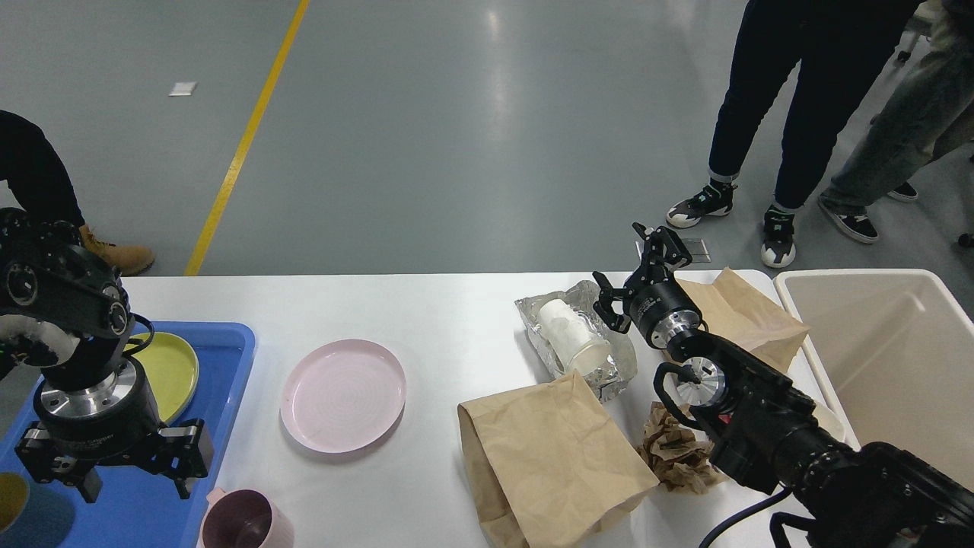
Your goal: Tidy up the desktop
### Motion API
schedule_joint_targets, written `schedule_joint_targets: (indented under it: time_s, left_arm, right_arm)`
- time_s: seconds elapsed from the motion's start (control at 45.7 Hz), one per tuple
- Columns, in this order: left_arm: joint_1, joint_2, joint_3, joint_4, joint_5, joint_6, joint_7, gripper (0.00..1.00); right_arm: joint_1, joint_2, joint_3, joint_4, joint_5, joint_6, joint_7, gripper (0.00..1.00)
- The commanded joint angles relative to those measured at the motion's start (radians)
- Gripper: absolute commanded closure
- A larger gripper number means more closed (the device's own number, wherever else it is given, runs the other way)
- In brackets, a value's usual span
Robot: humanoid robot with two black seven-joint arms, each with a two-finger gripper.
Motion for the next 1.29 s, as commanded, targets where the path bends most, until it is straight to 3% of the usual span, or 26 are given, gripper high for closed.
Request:
schedule_joint_targets:
  time_s: [0.0,0.175,0.328,0.876,1.27]
  left_arm:
    - [0.039,-0.002,-0.013,-0.001,0.001,0.076,0.039,0.11]
    - [0.085,-0.008,-0.028,-0.001,-0.002,0.11,0.08,0.11]
    - [0.132,-0.013,-0.041,0.001,-0.002,0.153,0.088,0.11]
    - [0.244,-0.022,-0.101,0.053,-0.003,0.213,0.083,0.11]
    - [0.244,0.045,-0.124,0.045,0.001,0.214,0.045,0.11]
  right_arm:
    - [0.0,0.0,0.0,0.0,0.0,0.0,0.0,0.0]
    - [0.0,0.0,0.0,0.0,0.0,0.0,0.0,0.0]
    - [0.0,0.0,0.0,0.0,0.0,0.0,0.0,0.0]
    - [0.0,0.0,0.0,0.0,0.0,0.0,0.0,0.0]
    - [0.0,0.0,0.0,0.0,0.0,0.0,0.0,0.0]
